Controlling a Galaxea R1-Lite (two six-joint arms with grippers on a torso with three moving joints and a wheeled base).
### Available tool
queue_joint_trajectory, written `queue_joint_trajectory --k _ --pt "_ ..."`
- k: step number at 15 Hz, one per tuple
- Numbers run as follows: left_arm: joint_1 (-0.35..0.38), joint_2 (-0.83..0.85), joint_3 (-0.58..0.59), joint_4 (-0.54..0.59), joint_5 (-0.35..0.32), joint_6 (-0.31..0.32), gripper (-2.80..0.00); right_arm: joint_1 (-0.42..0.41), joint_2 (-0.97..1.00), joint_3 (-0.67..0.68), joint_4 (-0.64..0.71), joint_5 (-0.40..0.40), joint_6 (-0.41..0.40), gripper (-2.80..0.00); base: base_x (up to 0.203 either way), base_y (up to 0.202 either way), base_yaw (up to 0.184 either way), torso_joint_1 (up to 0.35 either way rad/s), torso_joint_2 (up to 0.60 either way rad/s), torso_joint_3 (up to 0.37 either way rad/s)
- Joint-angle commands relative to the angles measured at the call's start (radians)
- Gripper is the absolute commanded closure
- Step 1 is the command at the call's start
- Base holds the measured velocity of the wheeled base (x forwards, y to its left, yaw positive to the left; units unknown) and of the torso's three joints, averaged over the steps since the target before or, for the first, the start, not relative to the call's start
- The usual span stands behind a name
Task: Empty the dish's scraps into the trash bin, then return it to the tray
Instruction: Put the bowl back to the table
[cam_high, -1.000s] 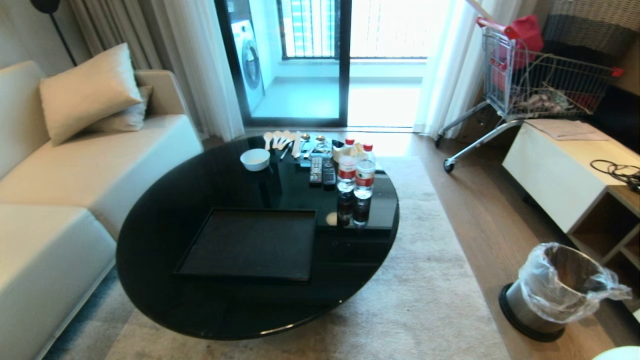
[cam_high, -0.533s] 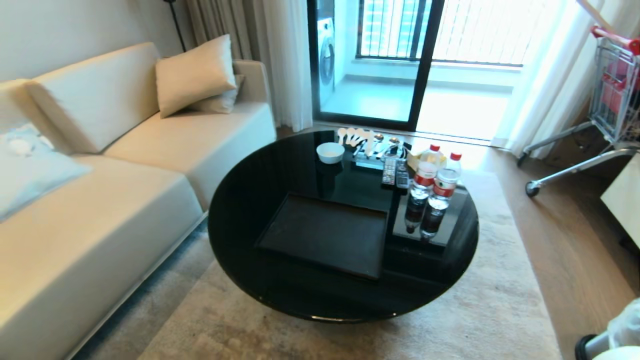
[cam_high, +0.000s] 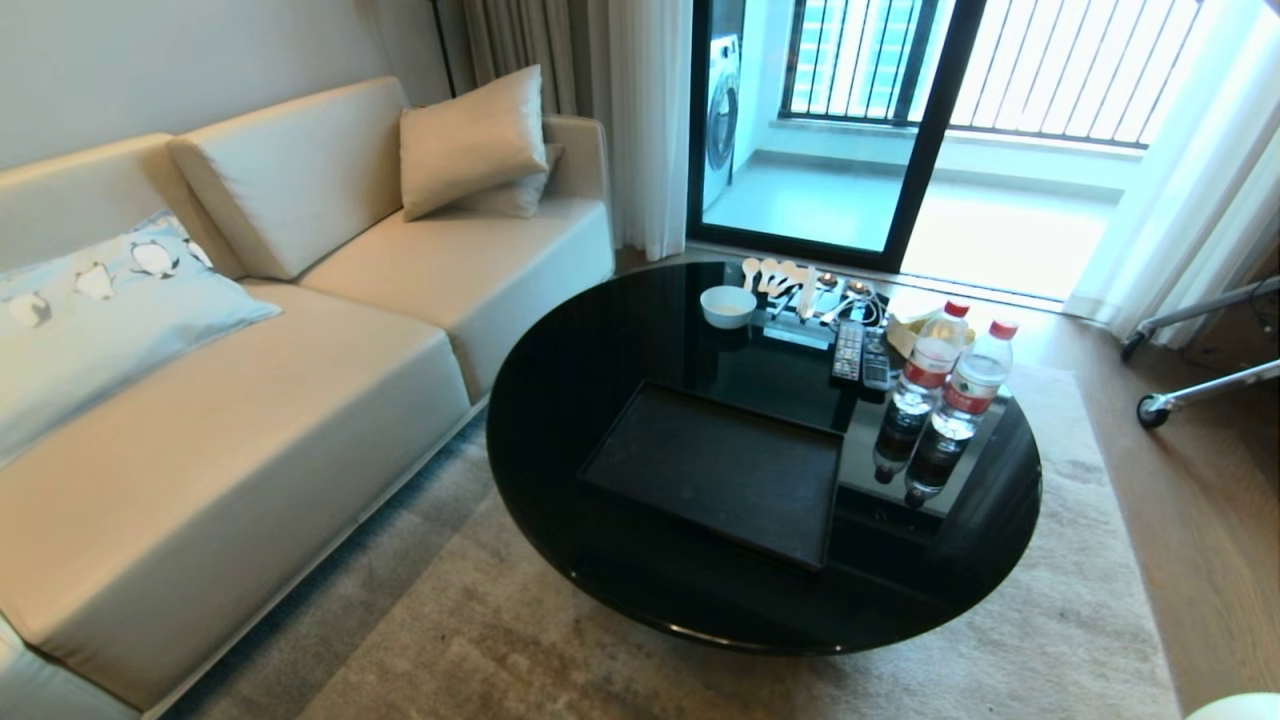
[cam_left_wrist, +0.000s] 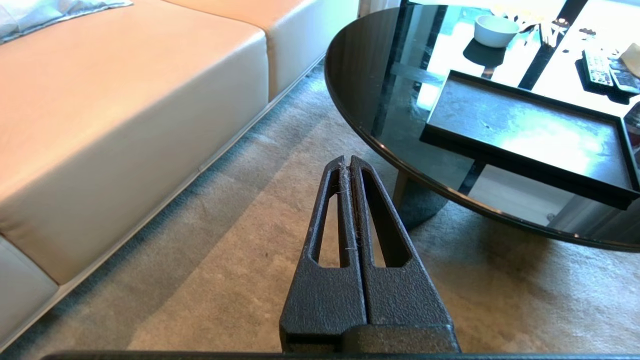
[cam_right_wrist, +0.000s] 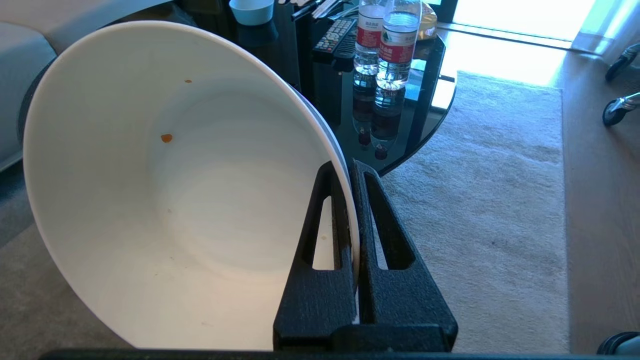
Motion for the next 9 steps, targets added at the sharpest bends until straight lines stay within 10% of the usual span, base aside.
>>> queue_joint_trajectory --k 1,9 --pt "0.0 0.0 0.0 -0.001 0.0 -0.001 0.0 0.0 0.001 0.0 0.0 0.001 -0.001 0.0 0.0 0.0 0.0 0.0 0.0 0.0" --pt "0.0 0.0 0.0 -0.001 0.0 -0.001 0.0 0.0 0.001 0.0 0.0 0.001 -0.001 0.0 0.0 0.0 0.0 0.0 0.0 0.0"
